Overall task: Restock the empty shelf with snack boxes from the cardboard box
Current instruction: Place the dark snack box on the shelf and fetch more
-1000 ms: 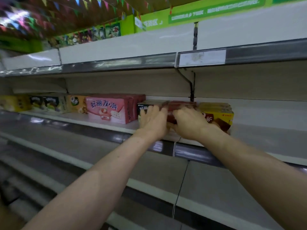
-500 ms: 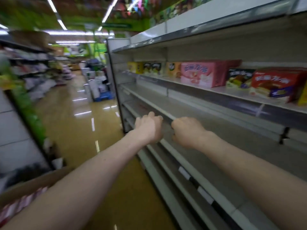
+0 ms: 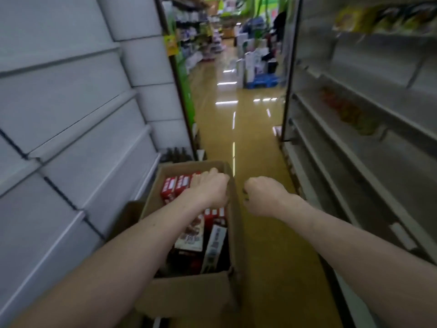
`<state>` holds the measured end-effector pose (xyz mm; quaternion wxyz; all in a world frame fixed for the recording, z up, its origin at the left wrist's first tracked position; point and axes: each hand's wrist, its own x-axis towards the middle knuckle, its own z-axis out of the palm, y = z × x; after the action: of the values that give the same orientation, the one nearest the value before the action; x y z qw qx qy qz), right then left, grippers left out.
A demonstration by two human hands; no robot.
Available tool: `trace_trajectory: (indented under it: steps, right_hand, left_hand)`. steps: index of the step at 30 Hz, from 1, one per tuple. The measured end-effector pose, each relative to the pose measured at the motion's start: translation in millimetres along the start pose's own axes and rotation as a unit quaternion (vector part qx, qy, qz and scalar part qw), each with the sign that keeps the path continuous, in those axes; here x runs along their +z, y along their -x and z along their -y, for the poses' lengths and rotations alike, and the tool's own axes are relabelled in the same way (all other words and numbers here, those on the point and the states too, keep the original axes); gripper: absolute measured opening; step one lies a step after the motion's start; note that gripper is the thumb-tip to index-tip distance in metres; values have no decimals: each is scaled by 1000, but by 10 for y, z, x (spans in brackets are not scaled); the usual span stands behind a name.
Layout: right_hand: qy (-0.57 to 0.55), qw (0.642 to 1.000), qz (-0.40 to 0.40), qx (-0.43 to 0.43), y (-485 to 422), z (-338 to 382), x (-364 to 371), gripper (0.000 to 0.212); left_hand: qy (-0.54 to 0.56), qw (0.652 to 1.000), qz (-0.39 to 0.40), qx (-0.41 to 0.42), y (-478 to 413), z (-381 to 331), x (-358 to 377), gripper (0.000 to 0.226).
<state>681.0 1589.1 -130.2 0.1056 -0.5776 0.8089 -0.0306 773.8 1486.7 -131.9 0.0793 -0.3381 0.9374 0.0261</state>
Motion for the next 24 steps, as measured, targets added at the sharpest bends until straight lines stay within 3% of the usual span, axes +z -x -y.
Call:
trace_trajectory:
  steps: [11,24]
  right_hand:
    - [-51,989,139,-1,-1244,696,1094,11]
    - [-72,967,220,111,-2103,490,1992,10]
  left_hand:
    - [77,978,143,-130,-317,1713,1070,50]
    - [211,944,205,-148,-1069,2160,2135,43]
